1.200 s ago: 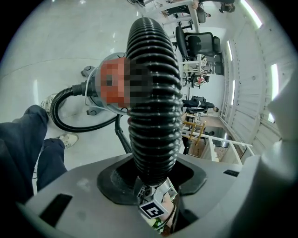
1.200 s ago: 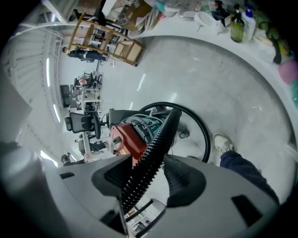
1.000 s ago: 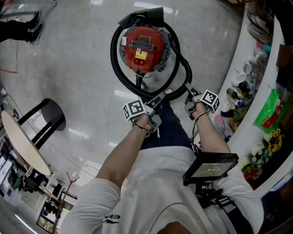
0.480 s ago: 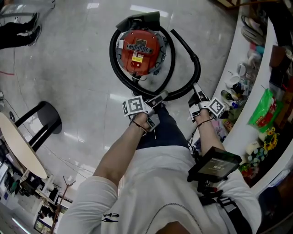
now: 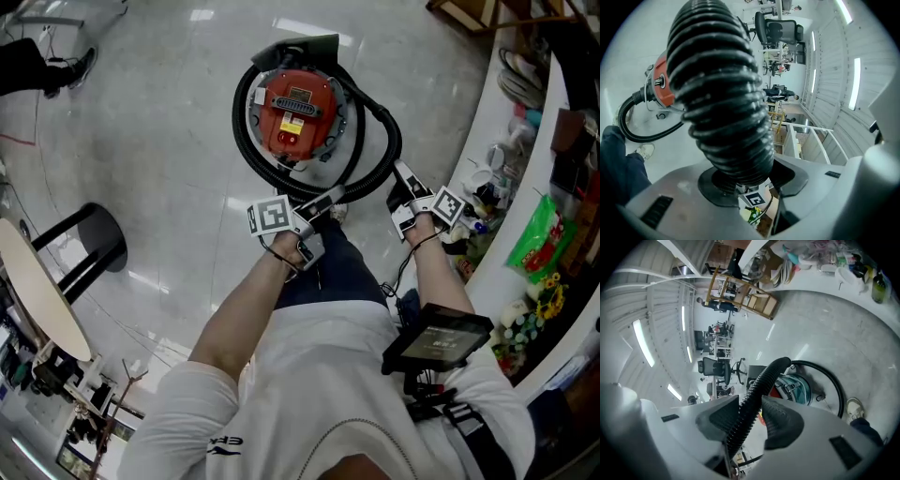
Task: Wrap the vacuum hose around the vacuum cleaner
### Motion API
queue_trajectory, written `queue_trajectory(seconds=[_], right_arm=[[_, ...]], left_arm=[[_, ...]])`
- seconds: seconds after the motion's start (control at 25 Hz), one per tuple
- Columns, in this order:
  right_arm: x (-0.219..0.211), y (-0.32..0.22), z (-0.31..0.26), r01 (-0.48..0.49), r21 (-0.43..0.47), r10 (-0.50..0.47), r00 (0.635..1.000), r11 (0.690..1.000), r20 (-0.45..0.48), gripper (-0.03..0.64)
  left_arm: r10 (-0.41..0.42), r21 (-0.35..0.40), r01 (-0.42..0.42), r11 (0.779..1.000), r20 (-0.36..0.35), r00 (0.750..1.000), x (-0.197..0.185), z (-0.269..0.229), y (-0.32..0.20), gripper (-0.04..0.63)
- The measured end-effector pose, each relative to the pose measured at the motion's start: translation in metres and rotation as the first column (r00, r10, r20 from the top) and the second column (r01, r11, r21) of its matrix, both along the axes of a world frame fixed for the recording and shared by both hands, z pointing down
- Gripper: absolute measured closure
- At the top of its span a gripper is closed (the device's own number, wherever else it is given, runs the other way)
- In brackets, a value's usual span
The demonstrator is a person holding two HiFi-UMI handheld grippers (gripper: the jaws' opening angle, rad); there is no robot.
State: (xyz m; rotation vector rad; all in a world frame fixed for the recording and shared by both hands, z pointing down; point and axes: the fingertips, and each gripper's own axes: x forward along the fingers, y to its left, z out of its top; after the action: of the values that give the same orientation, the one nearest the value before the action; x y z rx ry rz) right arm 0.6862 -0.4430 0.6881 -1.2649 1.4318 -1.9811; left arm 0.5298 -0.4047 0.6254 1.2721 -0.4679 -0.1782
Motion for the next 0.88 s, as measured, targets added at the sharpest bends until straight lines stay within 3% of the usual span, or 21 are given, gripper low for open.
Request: queue_trajectory(seconds=[0.12,0.24,0.44,0.88], right_arm=[[-0.014,-0.001,0.008,0.046,-0.046,-0.044,0.998,0.998,0.037,0.474],[-0.030,0.001,0.015,0.092,-0.092,-0.085,0.993,0.991,0.080,0.364],[-0.051,0.017,0.027,0.165,-0.222,-0.140,0.982,0.961,0.124,0.364],[-0.055,0.033,0.048,0.142,-0.335,-0.084,0.980,0.931,0.180,0.360]], left_arm=[[-0.011,0.015,0.012,1.000,-0.039,0.999,-0.003,-0.008,-0.001,0.422],[0.025,0.023,-0.025,0.999,0.014,1.000,-0.010,-0.004,0.004,0.422],[0.058,0.068,-0.060,0.996,0.034,0.998,-0.016,-0.009,0.001,0.422],[0.140,0.130,-0.144,0.981,0.038,0.989,-0.016,-0.017,0.005,0.422]])
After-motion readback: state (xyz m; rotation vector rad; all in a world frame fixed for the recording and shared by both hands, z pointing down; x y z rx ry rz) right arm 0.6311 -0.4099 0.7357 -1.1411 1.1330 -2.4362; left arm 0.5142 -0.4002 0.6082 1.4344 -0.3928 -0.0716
